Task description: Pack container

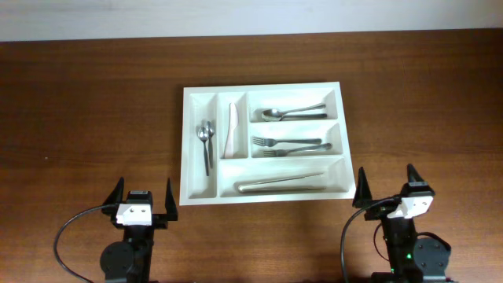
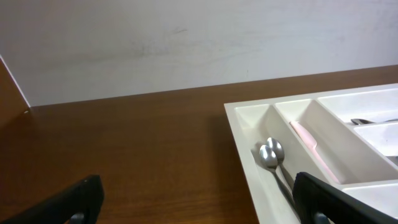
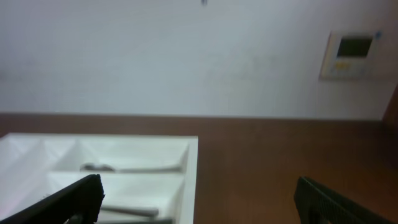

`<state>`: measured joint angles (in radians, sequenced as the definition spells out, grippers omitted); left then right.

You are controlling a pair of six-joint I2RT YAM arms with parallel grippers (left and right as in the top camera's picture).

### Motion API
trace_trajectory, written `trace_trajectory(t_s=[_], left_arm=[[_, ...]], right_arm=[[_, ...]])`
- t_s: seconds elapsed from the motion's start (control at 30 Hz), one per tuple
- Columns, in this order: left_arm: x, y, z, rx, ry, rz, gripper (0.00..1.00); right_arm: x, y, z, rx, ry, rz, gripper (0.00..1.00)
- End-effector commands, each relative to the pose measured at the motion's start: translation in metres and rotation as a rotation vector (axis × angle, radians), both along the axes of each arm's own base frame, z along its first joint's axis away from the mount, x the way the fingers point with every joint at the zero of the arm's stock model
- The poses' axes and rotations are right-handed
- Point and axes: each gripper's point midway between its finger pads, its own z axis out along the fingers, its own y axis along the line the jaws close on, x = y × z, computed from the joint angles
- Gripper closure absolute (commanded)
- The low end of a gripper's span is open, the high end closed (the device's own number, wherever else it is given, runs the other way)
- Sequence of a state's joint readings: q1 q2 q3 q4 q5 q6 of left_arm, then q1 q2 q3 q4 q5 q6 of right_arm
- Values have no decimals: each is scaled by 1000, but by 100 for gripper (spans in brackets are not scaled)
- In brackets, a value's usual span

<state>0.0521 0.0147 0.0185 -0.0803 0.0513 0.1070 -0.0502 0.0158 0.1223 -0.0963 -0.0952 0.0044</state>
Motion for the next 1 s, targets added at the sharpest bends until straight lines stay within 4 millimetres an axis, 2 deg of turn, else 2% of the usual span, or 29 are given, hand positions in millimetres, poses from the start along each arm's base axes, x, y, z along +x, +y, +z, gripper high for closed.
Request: trace_trajectory(t_s=[0.0, 0.17, 0.97], left_arm=[[0, 2, -2, -12, -1, 12, 1], [0, 2, -2, -12, -1, 12, 1], [0, 2, -2, -12, -1, 12, 1]], right_arm=[[3, 0, -22, 10, 36, -6, 1], [7, -1, -48, 11, 85, -7, 1], [7, -2, -48, 11, 79, -14, 1]])
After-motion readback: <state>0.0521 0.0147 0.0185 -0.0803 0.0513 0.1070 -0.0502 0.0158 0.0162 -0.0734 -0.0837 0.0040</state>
